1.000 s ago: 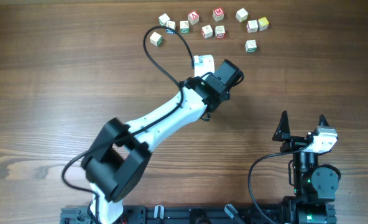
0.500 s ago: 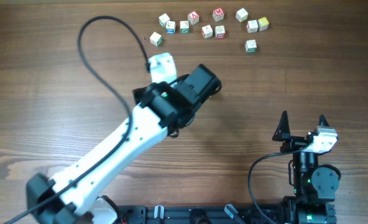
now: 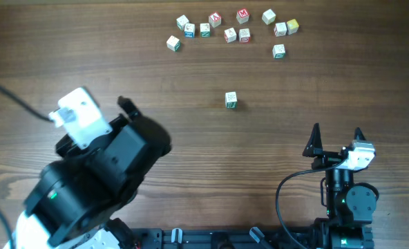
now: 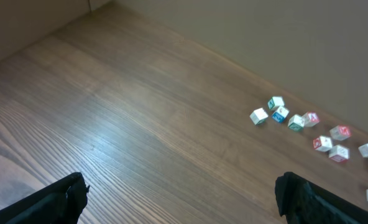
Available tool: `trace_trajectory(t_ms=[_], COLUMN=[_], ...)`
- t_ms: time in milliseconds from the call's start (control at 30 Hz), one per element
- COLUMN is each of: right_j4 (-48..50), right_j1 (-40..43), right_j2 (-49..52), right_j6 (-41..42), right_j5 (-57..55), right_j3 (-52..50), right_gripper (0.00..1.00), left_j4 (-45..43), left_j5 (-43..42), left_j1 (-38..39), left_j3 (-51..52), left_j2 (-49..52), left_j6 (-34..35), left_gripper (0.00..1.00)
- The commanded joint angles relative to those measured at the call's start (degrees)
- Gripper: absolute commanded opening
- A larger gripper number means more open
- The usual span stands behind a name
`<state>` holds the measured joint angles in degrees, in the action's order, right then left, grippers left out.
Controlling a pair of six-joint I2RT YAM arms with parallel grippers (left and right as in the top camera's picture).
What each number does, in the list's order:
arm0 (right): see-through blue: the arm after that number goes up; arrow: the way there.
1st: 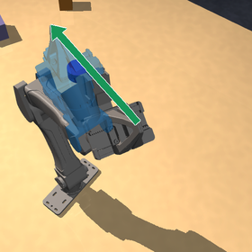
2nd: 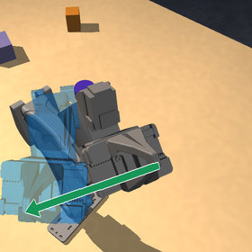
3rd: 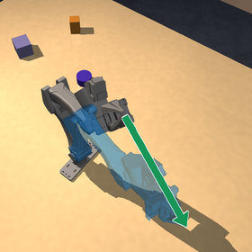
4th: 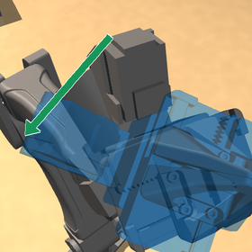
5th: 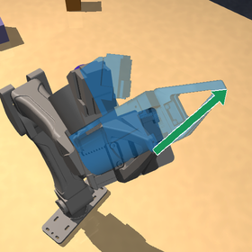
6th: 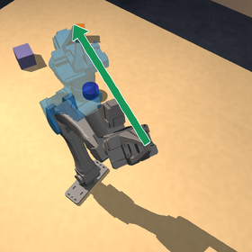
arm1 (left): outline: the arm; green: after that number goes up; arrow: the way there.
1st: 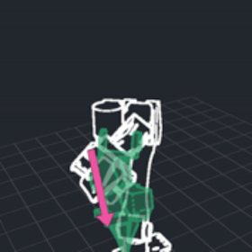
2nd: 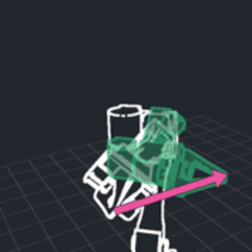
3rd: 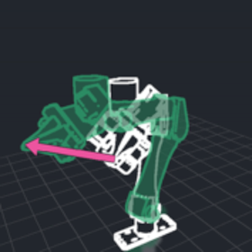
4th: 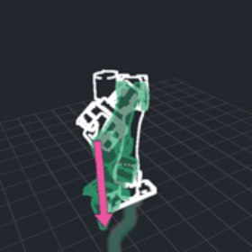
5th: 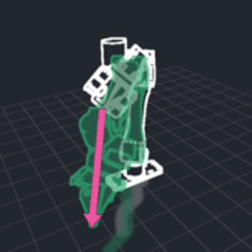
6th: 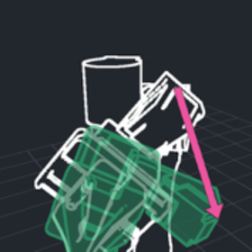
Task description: Form a tower
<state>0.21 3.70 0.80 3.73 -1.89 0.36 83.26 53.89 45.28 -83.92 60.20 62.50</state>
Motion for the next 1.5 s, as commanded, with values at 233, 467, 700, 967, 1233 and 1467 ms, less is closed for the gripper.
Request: trace_trajectory(t_ms=[233, 467, 700, 967, 1233, 1467], right_j4=[0.98, 1.11, 6.12, -11.13, -43.67, -38.18], right_j1=[0.33, 0.35, 0.33, 0.33, 0.33, 0.33], right_j2=[-0.26, -0.26, 0.46, 24.35, 41.75, 48.22], right_j6=[42.64, 68.70, 43.76, 29.03, 32.28, 33.53], right_j5=[16.81, 10.71, 12.02, 15.54, 20.52, 25.00], right_j3=[-0.07, -0.07, 4.20, 30.45, 61.40, 61.51], right_gripper=[1.00, 1.00, 1.00, 1.00, 1.00, 0.99], left_j4=[1.18, 3.17, 3.85, 3.85, 3.85, 3.85], left_j5=[1.22, 1.22, 3.69, -0.37, -0.50, -0.50], left_j1=[-0.07, -0.07, -0.07, -0.07, -0.07, -0.07], left_j3=[0.35, 0.35, 0.35, 0.35, 0.35, 0.35], left_j2=[2.36, 5.73, 6.51, 6.51, 6.51, 6.51], left_j6=[0.96, 0.96, 0.94, 0.94, 0.96, 0.96], left_gripper=[1.00, 1.00, 1.00, 1.00, 1.00, 1.00])
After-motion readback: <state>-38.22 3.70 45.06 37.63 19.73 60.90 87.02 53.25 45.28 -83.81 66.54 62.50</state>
